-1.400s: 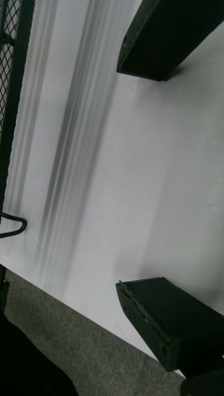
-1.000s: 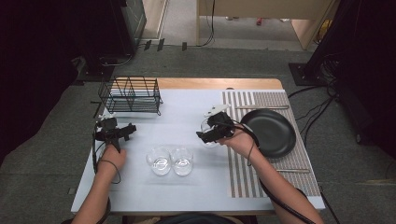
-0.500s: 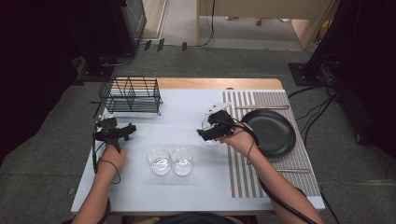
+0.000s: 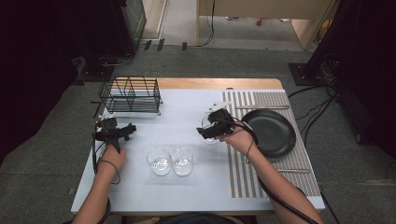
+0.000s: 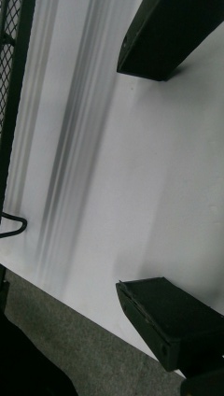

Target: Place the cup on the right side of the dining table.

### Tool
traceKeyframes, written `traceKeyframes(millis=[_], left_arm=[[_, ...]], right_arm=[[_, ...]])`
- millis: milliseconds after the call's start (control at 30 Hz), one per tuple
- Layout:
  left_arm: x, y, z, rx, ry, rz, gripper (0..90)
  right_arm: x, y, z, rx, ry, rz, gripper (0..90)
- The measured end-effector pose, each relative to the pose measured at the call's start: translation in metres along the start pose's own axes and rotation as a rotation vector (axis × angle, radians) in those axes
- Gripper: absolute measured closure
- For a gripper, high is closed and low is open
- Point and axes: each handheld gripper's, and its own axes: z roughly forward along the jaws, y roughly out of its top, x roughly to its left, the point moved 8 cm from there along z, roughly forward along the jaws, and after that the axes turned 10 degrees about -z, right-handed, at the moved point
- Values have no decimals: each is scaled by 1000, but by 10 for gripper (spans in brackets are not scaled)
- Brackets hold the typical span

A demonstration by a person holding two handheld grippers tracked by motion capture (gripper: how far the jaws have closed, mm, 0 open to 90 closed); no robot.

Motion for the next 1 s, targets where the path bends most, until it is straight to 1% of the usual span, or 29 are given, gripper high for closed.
traceKeyframes(millis=[700,1000], left_arm=[[0,0,0,0,0,0,0],[0,0,0,-1,0,0,0]], right_arm=[[-11,1,5,-16,-34,21,186],[-17,1,5,-19,-43,40,186]])
